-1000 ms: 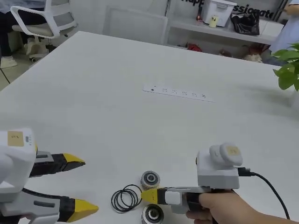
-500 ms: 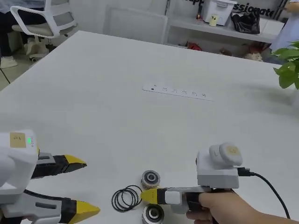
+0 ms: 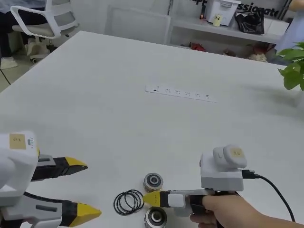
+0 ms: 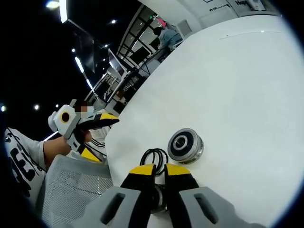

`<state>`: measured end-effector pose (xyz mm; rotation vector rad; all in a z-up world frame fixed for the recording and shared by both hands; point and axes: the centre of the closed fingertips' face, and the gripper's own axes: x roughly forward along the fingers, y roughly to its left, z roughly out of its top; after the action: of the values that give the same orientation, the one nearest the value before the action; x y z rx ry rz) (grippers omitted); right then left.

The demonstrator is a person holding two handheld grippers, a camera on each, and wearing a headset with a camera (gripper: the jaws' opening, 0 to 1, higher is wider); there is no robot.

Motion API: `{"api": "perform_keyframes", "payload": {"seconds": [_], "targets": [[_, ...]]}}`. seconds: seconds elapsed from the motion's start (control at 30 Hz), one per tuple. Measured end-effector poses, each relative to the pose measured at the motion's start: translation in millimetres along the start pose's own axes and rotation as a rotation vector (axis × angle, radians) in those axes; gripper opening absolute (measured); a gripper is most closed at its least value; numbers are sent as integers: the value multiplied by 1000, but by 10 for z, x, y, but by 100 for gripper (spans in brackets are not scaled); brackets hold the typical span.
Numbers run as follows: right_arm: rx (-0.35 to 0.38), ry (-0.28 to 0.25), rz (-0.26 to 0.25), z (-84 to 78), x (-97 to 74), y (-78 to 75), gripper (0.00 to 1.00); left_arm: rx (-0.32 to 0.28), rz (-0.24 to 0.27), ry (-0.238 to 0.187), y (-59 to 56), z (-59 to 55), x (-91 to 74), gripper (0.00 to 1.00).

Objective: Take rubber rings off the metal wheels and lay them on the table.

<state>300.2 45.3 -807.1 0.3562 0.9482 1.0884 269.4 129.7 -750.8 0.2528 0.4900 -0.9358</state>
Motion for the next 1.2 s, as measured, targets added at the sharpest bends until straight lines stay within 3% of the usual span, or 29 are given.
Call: {"api": "perform_keyframes", "payload": {"seconds": [1.2], "targets": [[-35,-12,23,73,-48,112,9,6,-3,2,-30,32,5,59]]}}
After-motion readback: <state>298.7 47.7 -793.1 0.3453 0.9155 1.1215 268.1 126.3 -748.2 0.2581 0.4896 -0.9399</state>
